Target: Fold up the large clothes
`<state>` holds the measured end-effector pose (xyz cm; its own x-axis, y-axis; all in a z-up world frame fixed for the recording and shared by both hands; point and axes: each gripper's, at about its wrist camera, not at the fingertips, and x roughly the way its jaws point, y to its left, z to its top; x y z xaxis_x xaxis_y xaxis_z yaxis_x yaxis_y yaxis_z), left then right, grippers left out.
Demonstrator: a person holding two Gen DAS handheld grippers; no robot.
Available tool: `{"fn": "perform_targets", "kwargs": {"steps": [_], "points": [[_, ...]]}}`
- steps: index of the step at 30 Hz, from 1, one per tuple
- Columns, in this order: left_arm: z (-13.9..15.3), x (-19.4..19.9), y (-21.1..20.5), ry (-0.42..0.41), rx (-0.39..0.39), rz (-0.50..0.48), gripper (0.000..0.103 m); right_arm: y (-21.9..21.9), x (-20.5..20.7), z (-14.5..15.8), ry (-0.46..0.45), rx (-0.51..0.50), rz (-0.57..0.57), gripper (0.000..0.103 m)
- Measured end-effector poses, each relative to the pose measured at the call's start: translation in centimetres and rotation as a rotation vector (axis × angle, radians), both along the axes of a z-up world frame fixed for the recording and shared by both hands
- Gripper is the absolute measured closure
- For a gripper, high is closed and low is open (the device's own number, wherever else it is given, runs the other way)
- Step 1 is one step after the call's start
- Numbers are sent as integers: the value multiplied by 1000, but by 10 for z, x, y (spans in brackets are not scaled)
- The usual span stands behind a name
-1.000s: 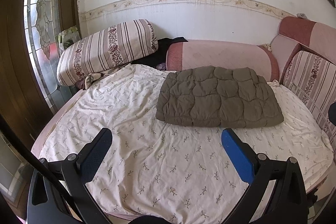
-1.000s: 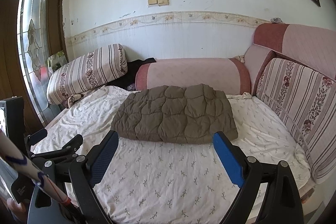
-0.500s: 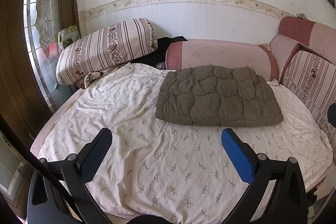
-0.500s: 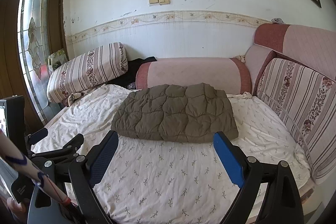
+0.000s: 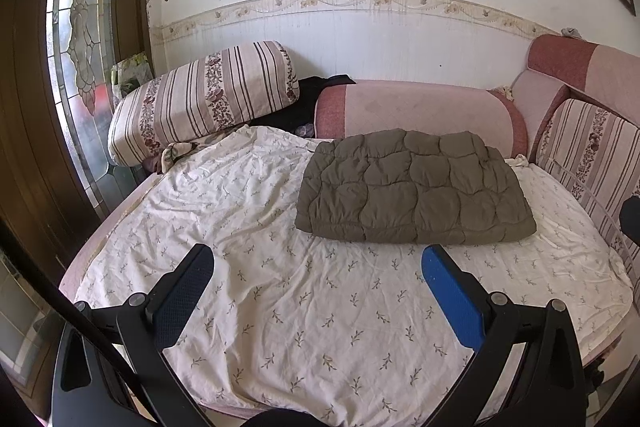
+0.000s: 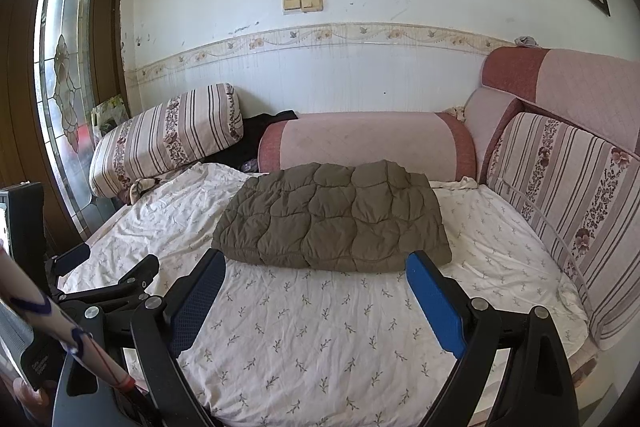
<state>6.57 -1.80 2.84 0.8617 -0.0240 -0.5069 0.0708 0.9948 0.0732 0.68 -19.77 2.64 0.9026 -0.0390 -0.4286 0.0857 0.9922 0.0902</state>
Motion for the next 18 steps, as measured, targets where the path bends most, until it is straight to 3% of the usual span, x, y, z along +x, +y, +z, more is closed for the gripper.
{"fn": "perform_targets", "kwargs": {"steps": [18], "points": [[26,-28,4,-60,-14,3,0,6,-24,16,-43,-18,-5,8]]}}
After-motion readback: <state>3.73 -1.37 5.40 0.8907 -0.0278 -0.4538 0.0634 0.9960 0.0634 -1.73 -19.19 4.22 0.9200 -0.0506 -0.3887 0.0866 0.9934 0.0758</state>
